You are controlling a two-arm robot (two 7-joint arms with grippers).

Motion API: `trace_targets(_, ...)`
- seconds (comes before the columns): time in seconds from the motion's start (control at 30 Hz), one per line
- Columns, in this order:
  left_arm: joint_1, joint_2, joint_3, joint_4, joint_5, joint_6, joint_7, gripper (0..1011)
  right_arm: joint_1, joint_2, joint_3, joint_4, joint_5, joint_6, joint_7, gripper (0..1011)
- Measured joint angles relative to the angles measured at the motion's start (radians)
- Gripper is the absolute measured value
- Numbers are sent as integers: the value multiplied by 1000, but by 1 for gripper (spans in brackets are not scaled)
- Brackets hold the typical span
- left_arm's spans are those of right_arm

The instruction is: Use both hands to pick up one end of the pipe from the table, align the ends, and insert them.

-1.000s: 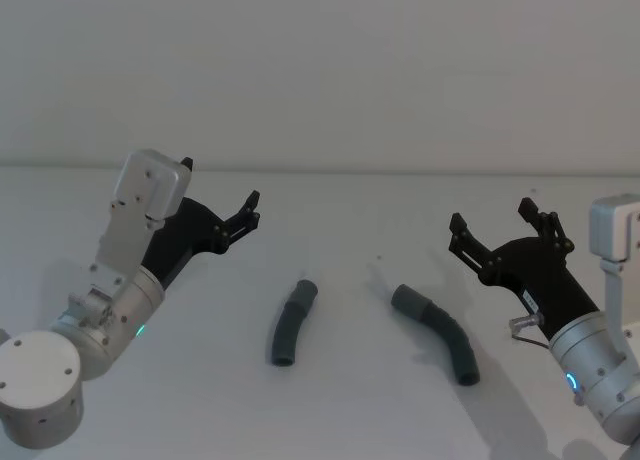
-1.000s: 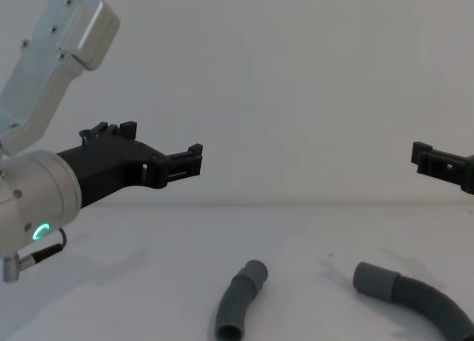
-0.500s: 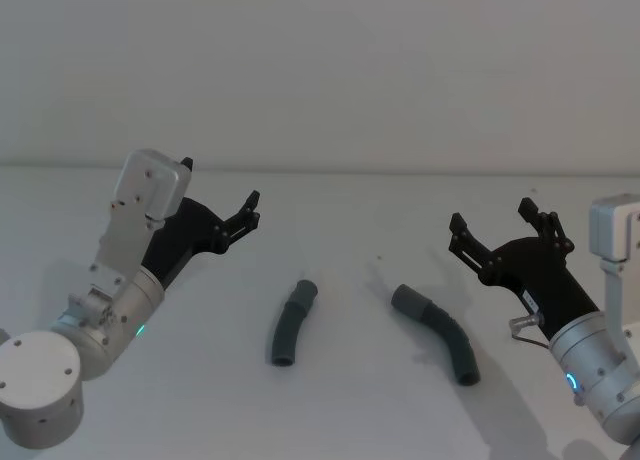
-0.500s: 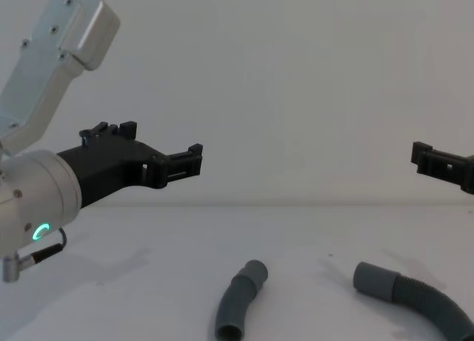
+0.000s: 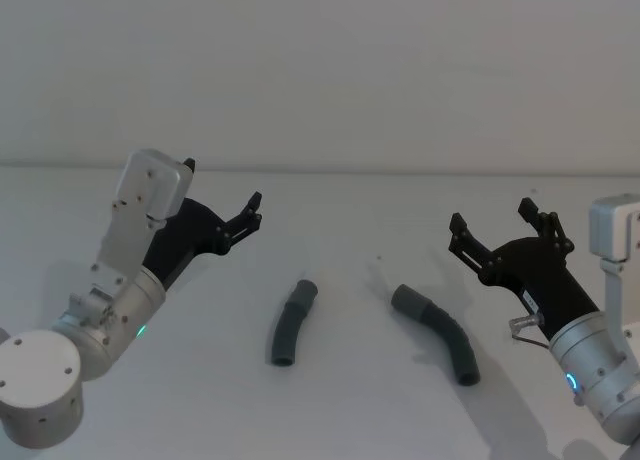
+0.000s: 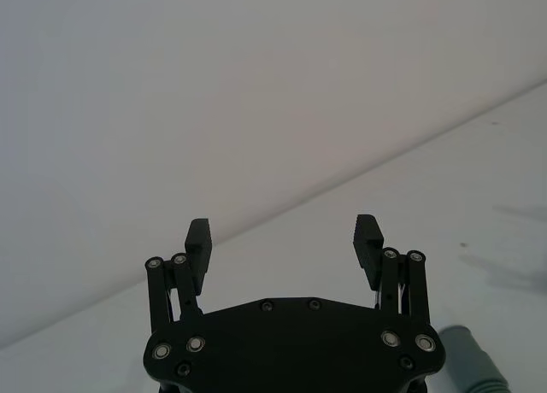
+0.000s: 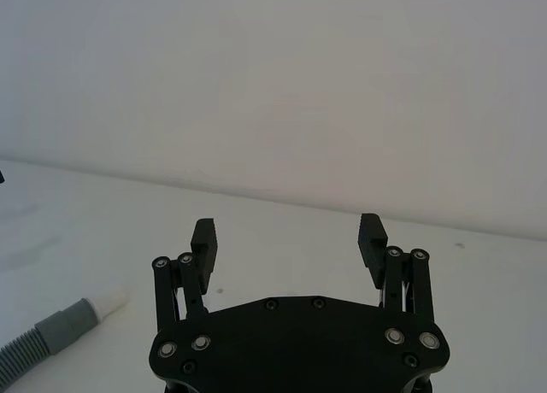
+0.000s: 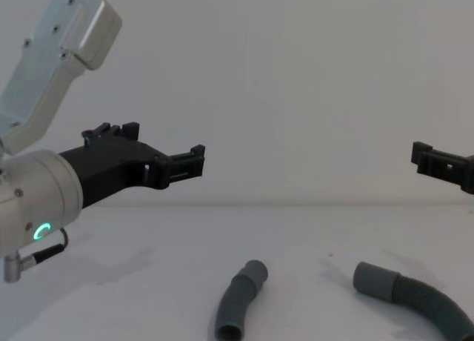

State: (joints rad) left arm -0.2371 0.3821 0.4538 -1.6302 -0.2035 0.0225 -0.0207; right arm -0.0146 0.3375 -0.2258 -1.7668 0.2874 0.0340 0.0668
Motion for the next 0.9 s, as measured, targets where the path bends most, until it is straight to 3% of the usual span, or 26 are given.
trace_targets(0.2,4,1,-1,-16,-16,35,-17,1001,0,0,0,0,0,0,0,1006)
trace_targets(0.37,15,0,-7,-41,-42,95,-30,1001,0,0,0,0,0,0,0,1006)
trace_targets(0.9,43,-12,-24,-140,-126,345,-48,1001,0,0,0,0,0,0,0,1006)
